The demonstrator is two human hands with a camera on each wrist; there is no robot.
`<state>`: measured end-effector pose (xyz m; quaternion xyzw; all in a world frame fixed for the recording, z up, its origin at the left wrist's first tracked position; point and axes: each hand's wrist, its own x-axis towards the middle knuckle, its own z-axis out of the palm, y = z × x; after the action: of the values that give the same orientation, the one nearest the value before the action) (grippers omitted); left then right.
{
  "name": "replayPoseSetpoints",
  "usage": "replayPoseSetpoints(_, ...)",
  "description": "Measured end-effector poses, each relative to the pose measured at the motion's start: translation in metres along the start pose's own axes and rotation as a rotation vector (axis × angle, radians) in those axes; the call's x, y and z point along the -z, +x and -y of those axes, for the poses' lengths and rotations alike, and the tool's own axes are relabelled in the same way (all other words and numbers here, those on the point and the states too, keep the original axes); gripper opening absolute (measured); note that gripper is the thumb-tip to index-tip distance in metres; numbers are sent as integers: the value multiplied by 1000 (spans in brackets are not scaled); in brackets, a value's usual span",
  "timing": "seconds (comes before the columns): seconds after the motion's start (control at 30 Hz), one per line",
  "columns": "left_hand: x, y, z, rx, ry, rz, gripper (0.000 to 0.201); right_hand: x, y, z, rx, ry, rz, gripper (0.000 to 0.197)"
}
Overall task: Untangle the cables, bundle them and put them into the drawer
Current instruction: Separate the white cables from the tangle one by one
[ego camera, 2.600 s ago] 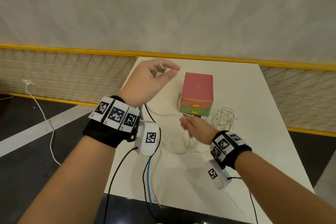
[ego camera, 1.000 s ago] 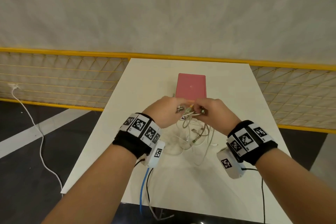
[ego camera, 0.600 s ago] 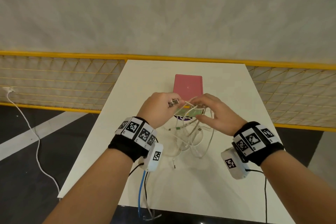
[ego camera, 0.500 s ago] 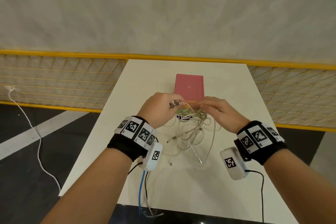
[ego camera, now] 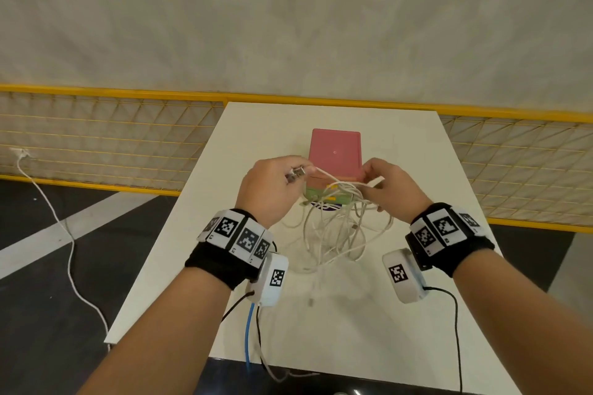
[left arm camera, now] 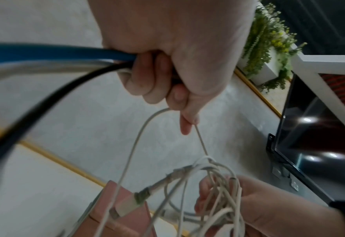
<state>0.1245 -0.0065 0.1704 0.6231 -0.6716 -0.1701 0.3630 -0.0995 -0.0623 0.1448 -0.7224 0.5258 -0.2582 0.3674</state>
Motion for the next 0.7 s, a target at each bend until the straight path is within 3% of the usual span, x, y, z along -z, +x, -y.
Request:
replayPoseSetpoints(0.07,1,4,5,80,-23,-24,13,1,-5,7,94,173,37,3)
replayPoseSetpoints(0.13,3,7,8,108,-13,-30,14,0,-9,10,137,269,65,10)
replayPoseSetpoints(0.3,2,5,-4,-10,-36,71,11,-8,-10,19,201,261,-39,7)
replayPoseSetpoints(0.37,-4,3,-11,-91,-48,94,10,-14,-10,25,282,101,-94,9)
replayPoseSetpoints(0.43,-6,4,-16,-142,-63,49,6,-20,-11,28,367,-166,-51,18)
replayPoseSetpoints(0.57,-6,3,-17,-155,-59,-82,7,-16,-15,27,174,-646,72,23)
replayPoseSetpoints(0.63,-8,1,-15,-115,-85,-102,6,-11,-13,21,110,-686,151,18)
replayPoseSetpoints(0.7,-10,1,-13,-74,-135,-107,6,-10,-11,15,155,-524,211,16)
